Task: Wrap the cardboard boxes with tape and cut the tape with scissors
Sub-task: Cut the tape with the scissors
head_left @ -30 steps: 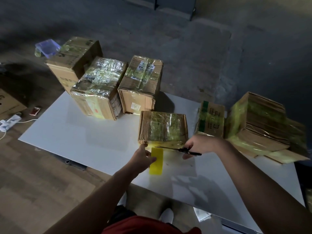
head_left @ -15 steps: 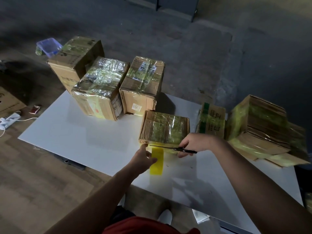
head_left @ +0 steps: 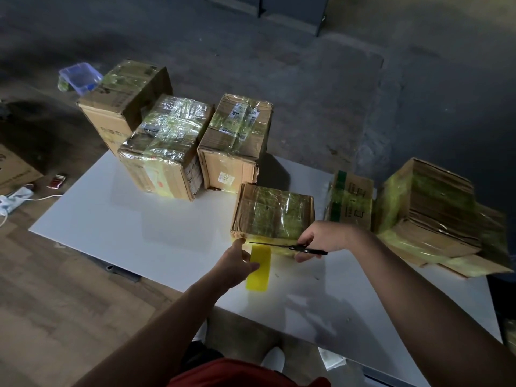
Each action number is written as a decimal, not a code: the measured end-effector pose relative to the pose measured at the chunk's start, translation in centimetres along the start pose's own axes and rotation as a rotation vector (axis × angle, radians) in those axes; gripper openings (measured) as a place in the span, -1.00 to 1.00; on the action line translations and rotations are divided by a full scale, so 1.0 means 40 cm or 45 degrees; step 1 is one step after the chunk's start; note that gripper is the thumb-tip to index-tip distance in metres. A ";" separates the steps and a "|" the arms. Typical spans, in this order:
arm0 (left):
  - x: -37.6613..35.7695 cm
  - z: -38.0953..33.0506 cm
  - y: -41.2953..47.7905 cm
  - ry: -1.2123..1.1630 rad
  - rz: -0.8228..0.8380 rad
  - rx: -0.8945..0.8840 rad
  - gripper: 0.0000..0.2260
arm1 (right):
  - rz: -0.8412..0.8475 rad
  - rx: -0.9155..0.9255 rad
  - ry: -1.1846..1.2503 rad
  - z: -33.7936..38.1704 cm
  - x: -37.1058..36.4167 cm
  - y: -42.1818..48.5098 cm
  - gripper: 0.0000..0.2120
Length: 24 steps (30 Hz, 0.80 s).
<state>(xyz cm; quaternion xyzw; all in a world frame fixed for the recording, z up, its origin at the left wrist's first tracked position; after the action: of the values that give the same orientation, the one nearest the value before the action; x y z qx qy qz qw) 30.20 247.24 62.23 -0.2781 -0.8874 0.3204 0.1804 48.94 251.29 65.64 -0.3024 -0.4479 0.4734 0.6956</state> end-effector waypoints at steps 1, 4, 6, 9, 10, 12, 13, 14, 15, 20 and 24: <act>0.000 0.000 -0.001 0.002 0.003 0.000 -0.35 | 0.001 0.004 0.001 -0.001 -0.001 0.001 -0.66; 0.000 -0.001 -0.003 0.015 0.009 0.004 -0.35 | 0.005 0.018 0.019 -0.003 -0.003 0.002 -0.68; 0.001 -0.002 -0.004 0.024 0.011 0.007 -0.35 | 0.012 0.020 0.043 -0.006 -0.005 0.003 -0.70; 0.001 -0.006 -0.004 0.044 0.012 0.008 -0.34 | 0.006 0.025 0.073 -0.011 -0.005 0.004 -0.67; 0.002 -0.007 -0.004 0.054 0.009 0.009 -0.34 | 0.007 0.030 0.085 -0.012 -0.006 0.005 -0.67; 0.004 -0.009 -0.004 0.067 0.001 0.013 -0.34 | 0.018 0.045 0.117 -0.012 -0.011 0.009 -0.66; 0.003 -0.009 -0.005 0.067 0.002 0.015 -0.34 | 0.022 0.049 0.131 -0.011 -0.013 0.010 -0.66; 0.003 -0.010 -0.004 0.067 0.004 0.017 -0.33 | 0.026 0.050 0.145 -0.011 -0.015 0.012 -0.65; 0.002 -0.011 -0.004 0.069 0.006 0.017 -0.33 | 0.031 0.049 0.159 -0.012 -0.016 0.013 -0.64; 0.003 -0.013 -0.006 0.077 0.020 0.016 -0.32 | 0.055 0.054 0.195 -0.011 -0.021 0.019 -0.57; 0.005 -0.013 -0.007 0.084 0.034 0.020 -0.31 | 0.050 0.040 0.246 -0.019 -0.021 0.024 -0.64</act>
<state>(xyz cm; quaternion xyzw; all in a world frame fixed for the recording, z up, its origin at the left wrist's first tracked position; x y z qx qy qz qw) 30.21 247.44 62.83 -0.2990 -0.8746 0.3203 0.2074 49.12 250.86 64.24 -0.3444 -0.3652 0.4625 0.7309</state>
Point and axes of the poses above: each hand's wrist, its own y-axis towards the middle knuckle, its own x-axis out of the back of the hand, z = x × y, the point moved 10 cm from there along y, towards the middle knuckle, and after that the axes turned 13 degrees about z, right-handed, at the moved point
